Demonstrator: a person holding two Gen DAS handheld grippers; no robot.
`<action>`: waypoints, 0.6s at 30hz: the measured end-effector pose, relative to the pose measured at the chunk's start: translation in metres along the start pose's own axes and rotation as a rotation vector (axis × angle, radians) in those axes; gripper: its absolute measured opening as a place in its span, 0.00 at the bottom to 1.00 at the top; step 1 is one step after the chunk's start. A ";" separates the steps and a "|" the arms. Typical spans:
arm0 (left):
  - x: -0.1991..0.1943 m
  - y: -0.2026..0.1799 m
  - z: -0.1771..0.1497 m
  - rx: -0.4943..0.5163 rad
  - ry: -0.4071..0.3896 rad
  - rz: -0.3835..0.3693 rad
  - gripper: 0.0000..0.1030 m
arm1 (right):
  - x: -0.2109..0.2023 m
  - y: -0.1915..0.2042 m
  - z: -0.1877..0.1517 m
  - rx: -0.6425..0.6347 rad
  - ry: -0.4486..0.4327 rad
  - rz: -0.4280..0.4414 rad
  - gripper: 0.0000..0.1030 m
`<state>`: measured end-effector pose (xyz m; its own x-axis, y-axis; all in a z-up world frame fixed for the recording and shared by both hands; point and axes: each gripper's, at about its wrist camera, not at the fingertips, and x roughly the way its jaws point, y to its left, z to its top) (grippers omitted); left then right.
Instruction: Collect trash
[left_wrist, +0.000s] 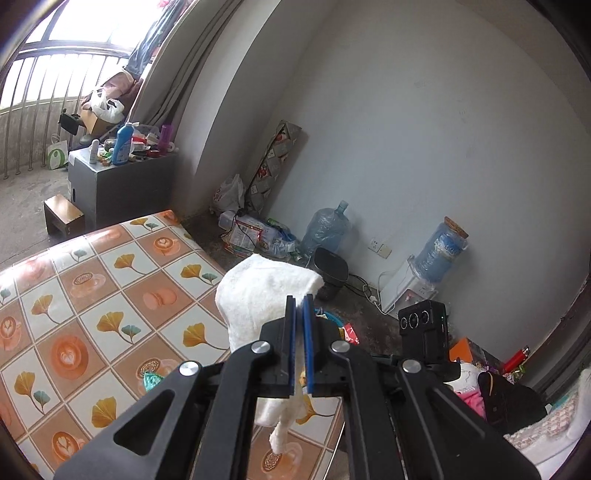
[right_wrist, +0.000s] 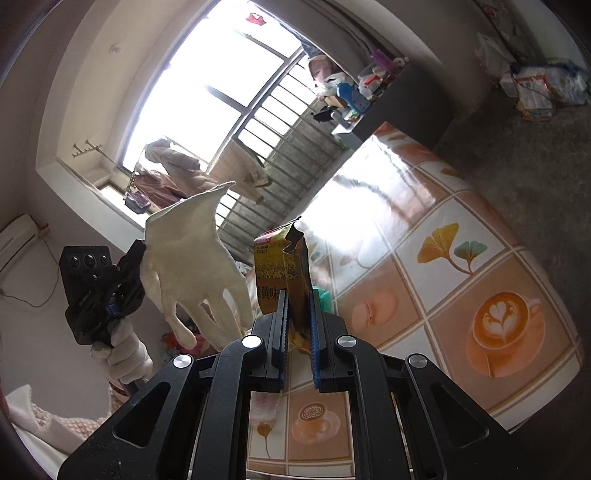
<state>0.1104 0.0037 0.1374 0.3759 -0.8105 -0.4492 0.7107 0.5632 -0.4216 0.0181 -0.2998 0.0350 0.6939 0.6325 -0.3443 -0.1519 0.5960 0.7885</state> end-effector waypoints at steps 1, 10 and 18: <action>0.003 -0.003 0.003 0.004 -0.002 -0.005 0.03 | -0.002 0.000 0.003 -0.001 -0.008 -0.001 0.09; 0.076 -0.026 0.026 0.014 0.055 -0.106 0.03 | -0.047 -0.018 0.022 0.013 -0.095 -0.090 0.09; 0.196 -0.069 0.048 0.013 0.202 -0.209 0.03 | -0.124 -0.078 0.036 0.153 -0.290 -0.293 0.09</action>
<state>0.1636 -0.2014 0.1163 0.0953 -0.8594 -0.5023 0.7682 0.3844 -0.5120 -0.0307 -0.4425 0.0344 0.8643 0.2693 -0.4248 0.1717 0.6359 0.7524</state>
